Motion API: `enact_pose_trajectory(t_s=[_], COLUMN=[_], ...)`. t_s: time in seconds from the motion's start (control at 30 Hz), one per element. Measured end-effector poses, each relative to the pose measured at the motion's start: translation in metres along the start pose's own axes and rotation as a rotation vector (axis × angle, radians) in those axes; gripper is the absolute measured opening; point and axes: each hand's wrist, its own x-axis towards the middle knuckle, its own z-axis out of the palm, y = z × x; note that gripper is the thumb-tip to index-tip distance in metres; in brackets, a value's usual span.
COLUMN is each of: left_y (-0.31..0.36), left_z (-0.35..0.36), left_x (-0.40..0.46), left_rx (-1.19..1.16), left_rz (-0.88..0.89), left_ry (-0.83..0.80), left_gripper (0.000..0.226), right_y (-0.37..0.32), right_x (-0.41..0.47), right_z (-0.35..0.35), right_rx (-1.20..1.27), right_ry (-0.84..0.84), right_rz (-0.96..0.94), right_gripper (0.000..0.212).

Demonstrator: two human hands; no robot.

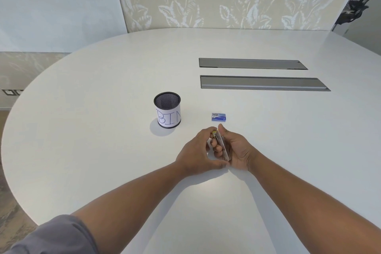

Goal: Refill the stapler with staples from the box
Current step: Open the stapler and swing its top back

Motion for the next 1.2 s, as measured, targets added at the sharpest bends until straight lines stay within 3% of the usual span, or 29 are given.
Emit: enact_pose_trajectory(t_s=[0.23, 0.4, 0.53, 0.67, 0.87, 1.1, 1.2], left_y=[0.000, -0.001, 0.000, -0.004, -0.011, -0.011, -0.011], left_z=[0.001, -0.004, -0.012, -0.016, -0.014, -0.014, -0.012], left_x=[0.000, 0.001, 0.004, 0.004, 0.006, 0.009, 0.011], left_rx=[-0.041, -0.041, -0.182, -0.272, -0.286, -0.351, -0.402], left_rz=[-0.002, -0.026, -0.050, -0.058, -0.026, -0.101, -0.112], left_ry=[0.007, -0.005, 0.009, 0.006, 0.030, 0.023, 0.049], left_gripper=[0.083, 0.098, 0.073, 0.044, 0.039, 0.018, 0.017], right_y=[-0.001, -0.001, -0.004, -0.006, -0.005, 0.005, 0.008], right_x=[-0.001, -0.003, -0.006, -0.010, -0.013, -0.009, -0.010], right_z=[0.002, 0.006, 0.007, 0.004, 0.010, 0.010, 0.012], right_rx=[-0.031, -0.050, -0.152, -0.247, -0.392, -0.344, -0.296], right_ry=[0.005, 0.036, 0.094, 0.109, 0.158, 0.256, 0.278], right_rz=[-0.005, -0.014, -0.002, -0.015, -0.154, -0.273, -0.297], right_gripper=[0.042, 0.053, 0.059, 0.029, 0.033, 0.004, 0.006])
